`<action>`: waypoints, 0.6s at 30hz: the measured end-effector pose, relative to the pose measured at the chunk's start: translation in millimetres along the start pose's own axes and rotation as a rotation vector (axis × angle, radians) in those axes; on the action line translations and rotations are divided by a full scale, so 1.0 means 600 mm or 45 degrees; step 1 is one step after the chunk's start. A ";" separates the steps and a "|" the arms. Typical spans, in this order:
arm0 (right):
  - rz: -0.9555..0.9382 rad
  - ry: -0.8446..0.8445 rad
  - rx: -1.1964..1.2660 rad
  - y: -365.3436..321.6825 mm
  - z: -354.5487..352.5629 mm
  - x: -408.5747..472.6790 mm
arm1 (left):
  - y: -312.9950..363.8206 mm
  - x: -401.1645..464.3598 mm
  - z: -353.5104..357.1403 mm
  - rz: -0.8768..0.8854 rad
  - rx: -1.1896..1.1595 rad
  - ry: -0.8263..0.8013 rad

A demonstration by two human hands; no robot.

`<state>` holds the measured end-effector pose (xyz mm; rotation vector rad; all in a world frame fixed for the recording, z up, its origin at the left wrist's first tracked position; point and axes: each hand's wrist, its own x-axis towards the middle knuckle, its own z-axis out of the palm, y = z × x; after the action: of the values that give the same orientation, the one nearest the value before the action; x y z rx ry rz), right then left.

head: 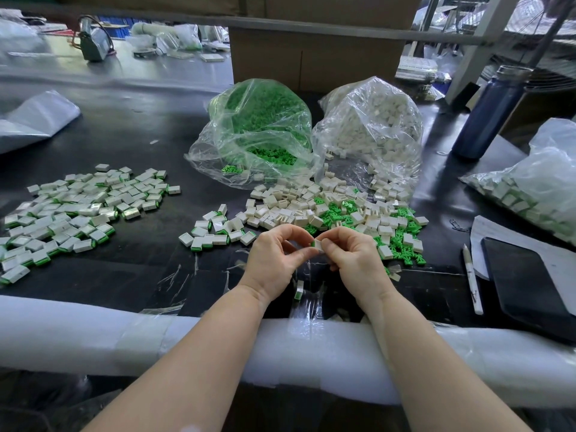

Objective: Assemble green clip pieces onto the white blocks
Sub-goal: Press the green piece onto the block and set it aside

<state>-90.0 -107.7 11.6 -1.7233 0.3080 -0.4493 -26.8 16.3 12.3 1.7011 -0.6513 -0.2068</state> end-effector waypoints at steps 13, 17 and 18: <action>0.040 0.012 0.023 0.000 -0.002 0.001 | -0.006 0.000 0.006 0.059 0.168 -0.118; 0.052 0.045 0.037 0.000 -0.003 0.001 | -0.006 0.001 0.005 0.041 0.144 -0.133; 0.048 0.049 0.037 0.000 -0.003 0.001 | -0.006 0.001 0.004 0.029 0.125 -0.136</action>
<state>-90.4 -109.7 12.1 -1.6792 0.3595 -0.4571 -26.5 14.1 8.5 1.7851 -0.7706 -0.2547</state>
